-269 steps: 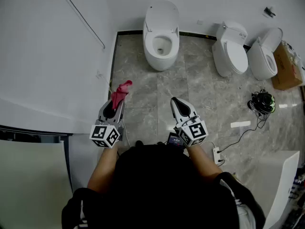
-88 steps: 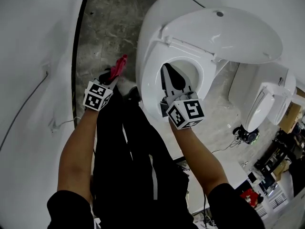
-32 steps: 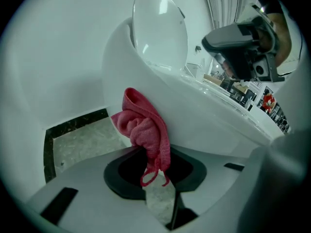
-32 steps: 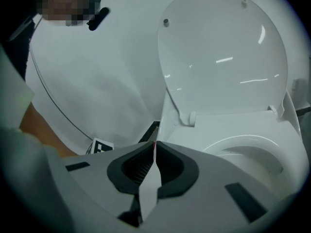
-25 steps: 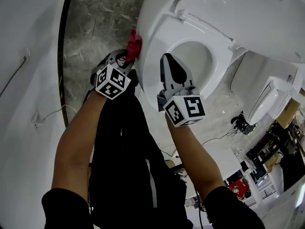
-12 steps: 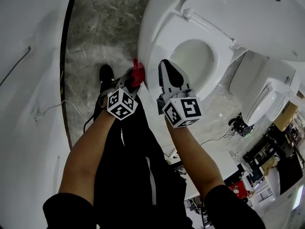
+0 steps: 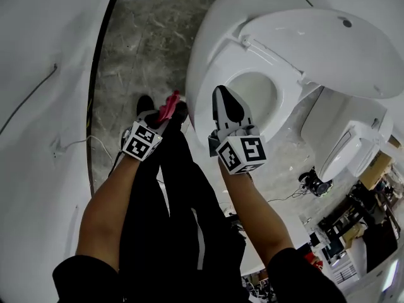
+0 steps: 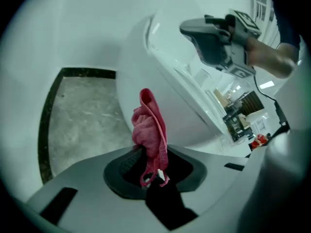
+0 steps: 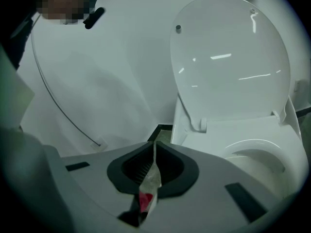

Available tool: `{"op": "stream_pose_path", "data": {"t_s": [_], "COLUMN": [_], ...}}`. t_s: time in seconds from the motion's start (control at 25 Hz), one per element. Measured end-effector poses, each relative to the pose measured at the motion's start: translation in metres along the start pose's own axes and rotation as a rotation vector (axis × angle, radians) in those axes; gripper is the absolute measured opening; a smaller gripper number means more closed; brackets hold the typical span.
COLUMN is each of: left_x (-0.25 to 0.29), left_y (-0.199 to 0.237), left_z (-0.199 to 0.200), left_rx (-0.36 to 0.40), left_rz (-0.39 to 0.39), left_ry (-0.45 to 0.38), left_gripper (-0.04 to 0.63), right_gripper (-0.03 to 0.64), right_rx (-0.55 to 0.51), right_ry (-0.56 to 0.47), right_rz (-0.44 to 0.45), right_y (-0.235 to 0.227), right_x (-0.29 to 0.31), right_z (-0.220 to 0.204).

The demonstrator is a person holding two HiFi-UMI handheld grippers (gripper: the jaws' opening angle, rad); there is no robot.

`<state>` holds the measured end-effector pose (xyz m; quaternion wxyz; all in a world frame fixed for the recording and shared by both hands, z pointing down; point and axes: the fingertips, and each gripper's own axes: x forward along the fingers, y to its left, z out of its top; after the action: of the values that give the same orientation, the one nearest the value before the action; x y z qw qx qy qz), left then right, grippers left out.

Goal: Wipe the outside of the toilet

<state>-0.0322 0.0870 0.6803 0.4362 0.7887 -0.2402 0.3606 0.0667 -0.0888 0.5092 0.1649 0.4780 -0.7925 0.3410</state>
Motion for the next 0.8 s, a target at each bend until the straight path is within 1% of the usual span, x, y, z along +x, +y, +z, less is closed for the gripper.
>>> {"op": "stream_pose_path", "data": {"t_s": [0.08,0.2,0.32,0.44,0.52,0.64,0.72,0.8], "left_x": [-0.013,-0.024,-0.012,0.011,0.027,0.053,0.068,0.077], "left_y": [0.047,0.105,0.143,0.165,0.173,0.176,0.181,0.188], "left_z": [0.046,0.134,0.222,0.286,0.317,0.349,0.364,0.372], "left_rx": [0.015,0.088,0.157,0.221,0.273,0.345,0.375,0.398], "left_rz": [0.086,0.154,0.164,0.143,0.13,0.114,0.103,0.095], "left_ry": [-0.07,-0.165,-0.237,-0.253,-0.242,-0.229,-0.217,-0.201], "left_gripper": [0.107,0.107,0.107,0.107,0.107,0.107,0.107,0.107], "right_gripper": [0.04,0.04,0.04,0.04,0.04,0.04,0.04,0.04], "right_rx": [0.014,0.026,0.052,0.043,0.009,-0.066,-0.061,-0.044], "right_ry": [-0.012,-0.02,-0.037,-0.051,-0.05,-0.044,-0.057,-0.06], "right_rz": [-0.003,-0.013,-0.015,-0.037,-0.085,-0.187,-0.247,-0.276], "right_y": [-0.001,-0.004,-0.011,-0.013,-0.018,-0.033,-0.041,-0.042], "right_x": [0.001,0.005,0.014,0.025,0.036,0.05,0.059,0.066], "right_z": [0.01,0.025,0.037,0.047,0.05,0.06,0.069,0.074]}}
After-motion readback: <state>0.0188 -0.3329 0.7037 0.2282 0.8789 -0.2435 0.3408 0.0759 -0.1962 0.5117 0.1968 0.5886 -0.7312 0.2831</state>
